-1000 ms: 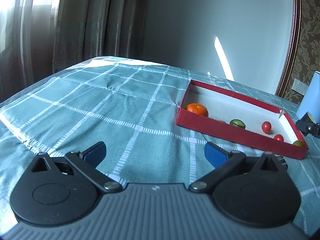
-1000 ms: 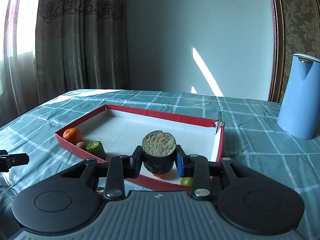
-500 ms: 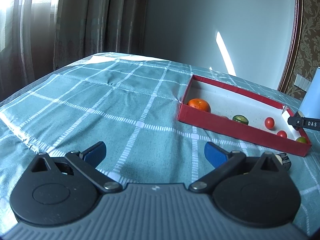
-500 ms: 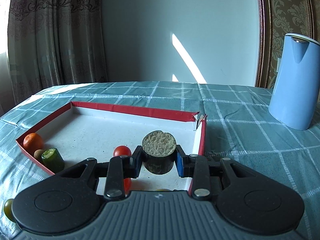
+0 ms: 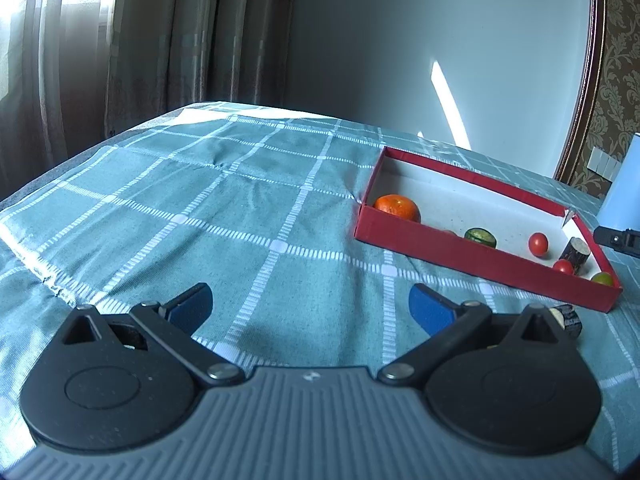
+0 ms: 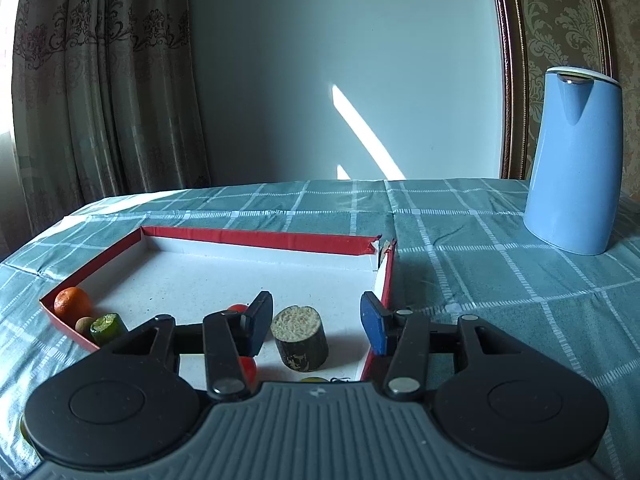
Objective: Organize fruits
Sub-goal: 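Carry the eggplant piece into the tray and open the right gripper, then grasp the large green-brown tomato with the left gripper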
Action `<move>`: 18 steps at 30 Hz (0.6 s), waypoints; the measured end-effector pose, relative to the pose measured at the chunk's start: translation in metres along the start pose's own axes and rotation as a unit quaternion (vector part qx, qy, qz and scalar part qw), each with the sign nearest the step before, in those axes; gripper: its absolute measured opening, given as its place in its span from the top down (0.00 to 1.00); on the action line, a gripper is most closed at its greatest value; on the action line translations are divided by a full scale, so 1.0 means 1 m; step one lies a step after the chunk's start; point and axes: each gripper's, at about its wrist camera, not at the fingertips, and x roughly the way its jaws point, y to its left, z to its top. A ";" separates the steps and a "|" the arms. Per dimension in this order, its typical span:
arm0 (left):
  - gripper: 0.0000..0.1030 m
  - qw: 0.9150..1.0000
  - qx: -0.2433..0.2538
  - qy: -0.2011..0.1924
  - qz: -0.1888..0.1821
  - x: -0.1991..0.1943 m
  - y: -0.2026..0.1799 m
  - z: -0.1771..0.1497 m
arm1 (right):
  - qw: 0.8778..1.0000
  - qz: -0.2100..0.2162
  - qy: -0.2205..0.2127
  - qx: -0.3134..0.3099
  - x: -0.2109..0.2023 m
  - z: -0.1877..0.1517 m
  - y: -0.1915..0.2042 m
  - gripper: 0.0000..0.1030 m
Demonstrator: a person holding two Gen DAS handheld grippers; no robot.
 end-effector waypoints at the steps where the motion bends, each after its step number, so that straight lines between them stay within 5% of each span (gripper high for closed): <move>1: 0.00 1.000 0.001 0.000 -0.003 0.000 0.000 0.000 | 1.000 -0.001 -0.006 -0.002 -0.007 -0.003 -0.002 0.45; 3: 0.00 1.000 0.004 0.001 -0.011 -0.001 -0.001 -0.001 | 1.000 -0.009 -0.016 -0.001 -0.017 -0.010 -0.007 0.36; 8: 0.00 0.996 0.050 -0.023 -0.067 -0.016 -0.013 -0.006 | 0.999 -0.026 -0.012 0.036 -0.022 -0.021 -0.025 0.35; 18: 0.00 0.971 0.214 -0.052 -0.096 -0.038 -0.068 -0.029 | 0.997 -0.020 0.010 0.071 -0.028 -0.031 -0.035 0.22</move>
